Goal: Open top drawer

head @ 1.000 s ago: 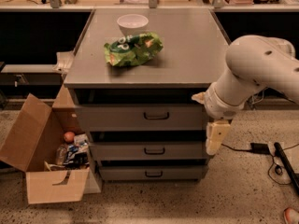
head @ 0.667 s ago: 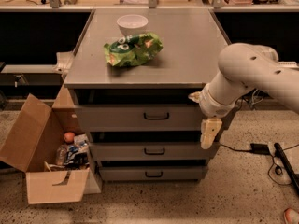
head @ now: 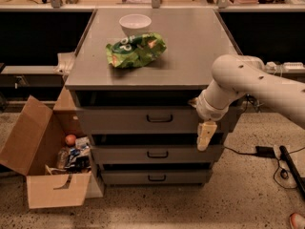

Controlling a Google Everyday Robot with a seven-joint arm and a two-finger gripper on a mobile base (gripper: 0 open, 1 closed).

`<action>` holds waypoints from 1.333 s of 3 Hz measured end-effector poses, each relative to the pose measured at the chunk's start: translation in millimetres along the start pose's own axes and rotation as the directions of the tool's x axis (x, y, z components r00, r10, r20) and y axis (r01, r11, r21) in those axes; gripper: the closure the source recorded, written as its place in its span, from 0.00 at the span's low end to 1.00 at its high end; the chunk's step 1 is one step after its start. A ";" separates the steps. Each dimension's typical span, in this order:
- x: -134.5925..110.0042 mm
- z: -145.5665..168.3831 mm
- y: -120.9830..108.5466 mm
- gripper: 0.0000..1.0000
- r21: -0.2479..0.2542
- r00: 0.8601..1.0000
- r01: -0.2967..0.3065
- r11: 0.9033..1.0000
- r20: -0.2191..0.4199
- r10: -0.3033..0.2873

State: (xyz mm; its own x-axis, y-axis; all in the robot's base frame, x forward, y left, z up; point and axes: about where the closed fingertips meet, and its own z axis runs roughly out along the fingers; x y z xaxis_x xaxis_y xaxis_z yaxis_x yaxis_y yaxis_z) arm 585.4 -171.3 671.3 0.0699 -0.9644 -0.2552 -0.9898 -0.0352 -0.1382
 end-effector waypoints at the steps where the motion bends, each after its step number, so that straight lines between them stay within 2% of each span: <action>1: -0.8 6.7 2.6 0.26 -0.005 1.000 -0.004 1.000 0.006 0.004; 4: 3.5 -29.9 20.6 0.95 0.015 1.000 -0.005 1.000 0.031 0.005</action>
Offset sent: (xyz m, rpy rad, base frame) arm -0.0237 -0.0130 0.0297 0.0276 -0.0297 -0.0139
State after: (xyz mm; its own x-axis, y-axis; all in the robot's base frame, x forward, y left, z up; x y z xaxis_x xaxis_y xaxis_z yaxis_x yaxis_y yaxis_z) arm 561.5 -183.3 696.1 0.0692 -0.9559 -0.2854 -0.9881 -0.0263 -0.1516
